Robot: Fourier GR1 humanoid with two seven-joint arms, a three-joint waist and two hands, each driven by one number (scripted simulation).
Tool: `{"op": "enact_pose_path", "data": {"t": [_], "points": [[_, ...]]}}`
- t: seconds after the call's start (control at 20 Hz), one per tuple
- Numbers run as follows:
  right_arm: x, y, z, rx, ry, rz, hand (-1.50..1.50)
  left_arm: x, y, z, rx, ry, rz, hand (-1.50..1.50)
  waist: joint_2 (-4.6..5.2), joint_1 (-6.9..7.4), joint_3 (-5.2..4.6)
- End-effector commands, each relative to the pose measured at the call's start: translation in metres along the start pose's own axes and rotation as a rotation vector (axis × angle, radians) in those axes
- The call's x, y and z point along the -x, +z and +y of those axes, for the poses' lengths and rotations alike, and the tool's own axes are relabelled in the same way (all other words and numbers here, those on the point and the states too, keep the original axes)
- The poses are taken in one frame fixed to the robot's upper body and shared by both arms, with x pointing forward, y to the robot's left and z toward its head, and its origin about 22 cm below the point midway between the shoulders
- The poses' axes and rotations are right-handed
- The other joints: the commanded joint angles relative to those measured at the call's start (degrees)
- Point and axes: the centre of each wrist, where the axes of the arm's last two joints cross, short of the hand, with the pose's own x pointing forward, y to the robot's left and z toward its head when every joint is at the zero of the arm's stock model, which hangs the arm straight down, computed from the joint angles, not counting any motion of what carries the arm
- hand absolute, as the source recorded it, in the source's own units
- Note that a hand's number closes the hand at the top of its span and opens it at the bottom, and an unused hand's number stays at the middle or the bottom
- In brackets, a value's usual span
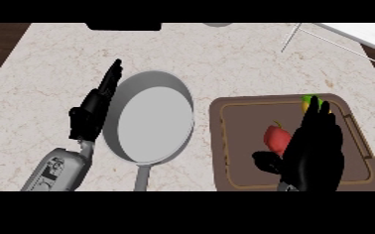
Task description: Pick the bell pepper from the tray and place it in the tiered shelf
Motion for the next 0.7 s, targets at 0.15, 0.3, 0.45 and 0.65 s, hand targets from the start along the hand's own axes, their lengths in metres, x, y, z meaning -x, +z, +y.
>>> {"op": "enact_pose_path", "data": {"t": [0.15,0.3,0.45,0.65], "points": [[-0.022,-0.009,0.002,-0.018,0.052,0.210,-1.50,0.004,0.008,-0.014,0.012,0.013,0.040,0.00,0.18,-0.45,-0.30],[-0.011,-0.012,0.010,-0.052,0.064,0.242,-1.50,0.017,0.006,0.002,-0.015,0.007,0.051,0.00,0.28,-1.07,-0.30],[-0.021,-0.014,0.007,-0.047,0.086,0.226,-1.50,0.010,0.004,-0.002,-0.002,0.005,0.047,0.00,0.21,-1.00,-0.31],[-0.020,-0.016,0.023,-0.055,0.112,0.238,-1.50,0.015,0.009,-0.004,0.018,0.015,0.054,0.00,0.25,-0.72,-0.31]]}}
